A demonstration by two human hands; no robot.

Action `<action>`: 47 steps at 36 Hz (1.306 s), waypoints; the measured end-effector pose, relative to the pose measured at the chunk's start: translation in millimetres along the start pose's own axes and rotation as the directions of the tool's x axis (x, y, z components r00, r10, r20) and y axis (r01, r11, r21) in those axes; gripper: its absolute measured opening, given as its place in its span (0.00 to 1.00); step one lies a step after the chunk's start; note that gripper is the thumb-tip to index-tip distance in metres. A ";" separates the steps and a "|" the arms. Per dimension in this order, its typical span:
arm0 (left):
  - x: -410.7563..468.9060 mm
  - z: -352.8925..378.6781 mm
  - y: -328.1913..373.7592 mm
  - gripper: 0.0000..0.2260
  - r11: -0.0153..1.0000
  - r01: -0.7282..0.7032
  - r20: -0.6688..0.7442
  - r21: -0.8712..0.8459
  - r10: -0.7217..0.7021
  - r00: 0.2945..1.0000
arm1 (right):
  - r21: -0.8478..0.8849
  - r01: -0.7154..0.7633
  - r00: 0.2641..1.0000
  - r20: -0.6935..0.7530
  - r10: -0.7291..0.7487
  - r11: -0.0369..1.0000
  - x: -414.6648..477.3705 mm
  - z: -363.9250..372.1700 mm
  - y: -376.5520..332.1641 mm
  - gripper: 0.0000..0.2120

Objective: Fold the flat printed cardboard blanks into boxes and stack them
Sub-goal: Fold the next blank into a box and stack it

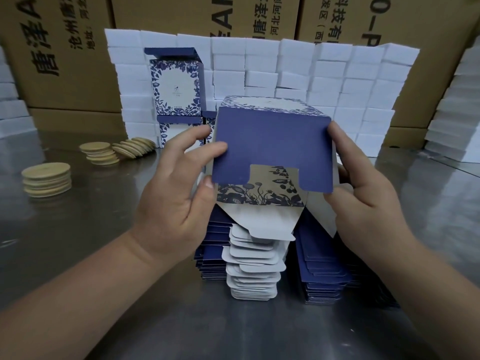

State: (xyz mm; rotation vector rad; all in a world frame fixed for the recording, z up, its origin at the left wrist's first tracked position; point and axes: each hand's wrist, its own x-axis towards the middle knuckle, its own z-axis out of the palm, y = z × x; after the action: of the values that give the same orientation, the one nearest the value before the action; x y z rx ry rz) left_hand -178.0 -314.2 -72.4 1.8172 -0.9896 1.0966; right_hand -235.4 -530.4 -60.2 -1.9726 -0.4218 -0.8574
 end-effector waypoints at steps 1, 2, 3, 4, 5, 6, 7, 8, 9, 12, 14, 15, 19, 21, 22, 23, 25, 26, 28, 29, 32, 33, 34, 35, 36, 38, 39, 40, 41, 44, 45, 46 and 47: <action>0.3 0.1 0.1 0.15 1.000 -0.006 -0.004 0.008 0.006 1.000 | 0.000 0.019 1.000 0.003 -0.019 1.000 0.2 0.0 -0.3 0.31; 0.4 0.4 0.0 0.15 1.000 -0.010 -0.007 0.012 0.010 1.000 | -0.004 0.042 0.999 0.007 -0.042 0.999 0.3 0.3 -0.9 0.31; 0.2 0.8 0.0 0.15 1.000 -0.012 -0.009 0.012 0.012 1.000 | -0.007 0.062 0.998 0.010 -0.062 0.998 0.2 0.6 -1.3 0.32; 0.1 1.2 -0.2 0.15 1.000 -0.014 -0.012 0.013 0.015 1.000 | -0.002 0.073 0.997 0.011 -0.073 0.997 0.0 1.1 -1.5 0.32; 0.1 1.4 -0.3 0.15 1.000 -0.017 -0.016 0.012 0.017 1.000 | 0.008 0.079 0.997 0.009 -0.079 0.997 -0.2 1.7 -1.7 0.31; 0.0 1.6 -0.6 0.14 1.000 -0.019 -0.024 0.010 0.019 1.000 | 0.023 0.084 0.996 0.001 -0.084 0.996 -0.7 2.3 -1.8 0.29; 0.0 1.8 -0.8 0.14 1.000 -0.019 -0.033 0.004 0.019 0.999 | 0.036 0.091 0.996 -0.013 -0.091 0.995 -1.1 2.7 -1.9 0.27; 0.4 2.1 -0.9 0.12 1.000 -0.016 -0.042 -0.009 0.016 0.999 | 0.045 0.097 0.995 -0.027 -0.096 0.994 -1.3 2.9 -2.1 0.25; 0.8 2.7 -0.7 0.11 1.000 -0.007 -0.048 -0.030 0.006 0.999 | 0.047 0.100 0.995 -0.037 -0.098 0.994 -1.1 3.0 -2.2 0.25; 2.5 3.3 2.2 0.07 0.994 0.047 -0.082 -0.099 -0.055 0.995 | 0.022 0.117 0.991 -0.061 -0.116 0.993 0.2 2.8 -1.1 0.25; 2.6 2.7 3.2 0.06 0.993 0.074 -0.067 -0.093 -0.081 0.994 | 0.039 0.111 0.992 -0.073 -0.108 0.993 0.4 3.0 -1.6 0.25; 2.4 2.3 3.1 0.05 0.996 0.074 -0.054 -0.049 -0.076 0.996 | 0.052 0.099 0.993 -0.075 -0.095 0.994 0.4 3.2 -2.3 0.23; 1.2 1.5 4.5 0.12 0.997 0.057 -0.035 0.045 -0.055 0.998 | 0.053 0.084 0.991 -0.104 -0.079 0.995 0.1 3.1 -3.6 0.20; 0.7 1.8 5.8 0.13 0.997 0.070 -0.023 0.033 -0.069 0.997 | 0.054 0.091 0.989 -0.122 -0.084 0.994 0.1 2.6 -3.1 0.18; 0.7 1.6 6.1 0.14 0.997 0.077 -0.017 0.024 -0.076 0.997 | 0.057 0.094 0.988 -0.128 -0.086 0.994 0.1 2.4 -2.8 0.17; 0.6 1.3 6.1 0.14 0.997 0.078 -0.011 0.018 -0.078 0.997 | 0.060 0.093 0.988 -0.131 -0.085 0.994 0.1 2.3 -2.6 0.17; 0.6 1.0 6.3 0.15 0.997 0.072 0.006 0.019 -0.072 0.997 | 0.064 0.090 0.988 -0.131 -0.081 0.994 0.0 2.2 -2.7 0.17; 0.7 1.0 6.3 0.16 0.998 0.065 0.017 0.021 -0.065 0.998 | 0.066 0.089 0.988 -0.132 -0.080 0.994 -0.1 2.3 -3.0 0.17; 1.2 0.8 6.5 0.15 0.999 0.042 0.048 0.010 -0.043 0.998 | 0.063 0.090 0.987 -0.139 -0.080 0.994 -0.2 2.7 -3.6 0.16; 1.3 0.9 6.4 0.14 1.000 0.025 0.065 -0.010 -0.025 0.998 | 0.055 0.094 0.986 -0.146 -0.085 0.994 -0.4 3.0 -4.1 0.16; 1.6 1.5 5.0 0.12 0.997 0.006 0.106 -0.075 0.002 0.994 | 0.024 0.118 0.979 -0.170 -0.112 0.993 -0.8 3.2 -5.0 0.14; 1.5 1.7 4.8 0.12 0.996 0.012 0.118 -0.086 -0.001 0.993 | 0.020 0.121 0.978 -0.173 -0.115 0.992 -1.0 3.3 -5.5 0.14; 1.3 2.0 4.5 0.13 0.996 0.017 0.128 -0.092 -0.005 0.992 | 0.020 0.122 0.978 -0.174 -0.116 0.992 -1.2 3.3 -5.8 0.15; 1.0 2.2 4.3 0.14 0.995 0.022 0.135 -0.095 -0.009 0.991 | 0.021 0.121 0.978 -0.174 -0.115 0.992 -1.5 3.5 -5.9 0.15; 0.8 2.7 4.1 0.14 0.995 0.026 0.141 -0.095 -0.012 0.990 | 0.019 0.119 0.978 -0.172 -0.114 0.993 -1.9 3.6 -5.7 0.16; 0.5 3.4 3.4 0.16 0.996 0.025 0.149 -0.089 -0.012 0.989 | 0.010 0.119 0.980 -0.160 -0.116 0.993 -2.8 3.6 -4.5 0.18; 0.3 3.7 2.9 0.16 0.996 0.021 0.151 -0.087 -0.008 0.988 | 0.004 0.122 0.981 -0.151 -0.120 0.993 -3.4 3.4 -3.6 0.19; 0.4 3.7 2.4 0.16 0.996 0.020 0.153 -0.090 -0.006 0.988 | 0.000 0.125 0.982 -0.143 -0.124 0.992 -3.8 3.1 -2.5 0.20; 0.7 3.5 2.0 0.16 0.995 0.024 0.157 -0.096 -0.009 0.988 | 0.000 0.125 0.983 -0.134 -0.124 0.992 -4.2 2.8 -2.2 0.21; 1.3 3.5 1.9 0.19 0.994 0.040 0.190 -0.098 -0.021 0.982 | 0.036 0.101 0.992 -0.077 -0.098 0.994 -3.5 2.4 -3.2 0.23; 1.1 3.7 2.0 0.20 0.995 0.043 0.206 -0.094 -0.022 0.978 | 0.057 0.085 0.996 -0.045 -0.082 0.995 -3.1 2.2 -4.1 0.25; 1.2 3.8 2.2 0.21 0.995 0.046 0.221 -0.093 -0.024 0.975 | 0.070 0.064 0.998 -0.008 -0.063 0.996 -2.6 2.1 -5.0 0.28; 1.3 3.8 2.6 0.22 0.994 0.051 0.233 -0.092 -0.029 0.972 | 0.063 0.045 0.999 0.028 -0.047 0.997 -2.2 2.1 -5.6 0.31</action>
State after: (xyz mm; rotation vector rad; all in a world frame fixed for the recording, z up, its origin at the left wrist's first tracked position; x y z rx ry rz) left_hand -178.8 -318.9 -71.9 1.9061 -1.1160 0.8097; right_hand -239.5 -525.6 -59.1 -1.9260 -0.5068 -0.8354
